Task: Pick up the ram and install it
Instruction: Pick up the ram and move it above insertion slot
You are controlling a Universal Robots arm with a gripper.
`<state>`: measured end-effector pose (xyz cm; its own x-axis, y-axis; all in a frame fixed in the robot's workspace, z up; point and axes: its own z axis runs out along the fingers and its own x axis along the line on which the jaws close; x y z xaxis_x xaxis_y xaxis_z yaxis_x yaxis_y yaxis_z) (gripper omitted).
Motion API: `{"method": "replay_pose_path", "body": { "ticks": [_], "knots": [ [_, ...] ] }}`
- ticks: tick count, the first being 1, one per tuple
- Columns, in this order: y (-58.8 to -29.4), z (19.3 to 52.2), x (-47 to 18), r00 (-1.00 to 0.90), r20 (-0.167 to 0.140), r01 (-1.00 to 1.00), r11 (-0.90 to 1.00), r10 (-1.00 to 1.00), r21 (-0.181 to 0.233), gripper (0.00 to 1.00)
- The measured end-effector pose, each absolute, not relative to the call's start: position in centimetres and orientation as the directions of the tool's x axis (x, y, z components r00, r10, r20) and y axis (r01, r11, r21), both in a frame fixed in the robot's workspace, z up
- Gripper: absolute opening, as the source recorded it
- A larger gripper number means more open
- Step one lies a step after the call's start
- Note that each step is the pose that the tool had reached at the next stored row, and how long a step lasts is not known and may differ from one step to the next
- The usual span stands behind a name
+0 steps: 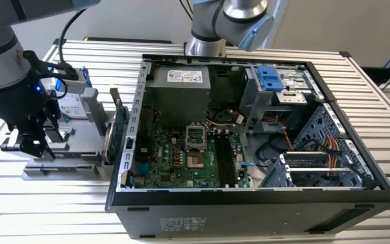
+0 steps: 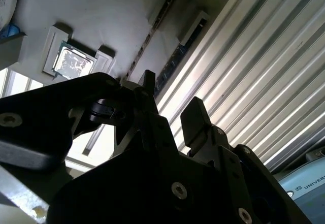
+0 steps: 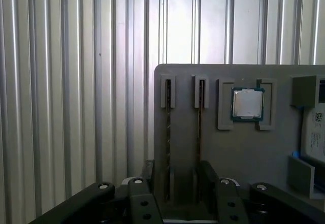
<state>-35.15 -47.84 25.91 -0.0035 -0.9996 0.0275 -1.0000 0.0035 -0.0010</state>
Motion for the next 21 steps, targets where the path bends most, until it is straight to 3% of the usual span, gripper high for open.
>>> {"method": "replay_pose_path", "body": {
  "ticks": [21],
  "knots": [
    [-48.6, 24.1, -35.0, -0.002, 0.027, -1.000, 0.002, -1.000, -0.001, 1.00]
  ]
}}
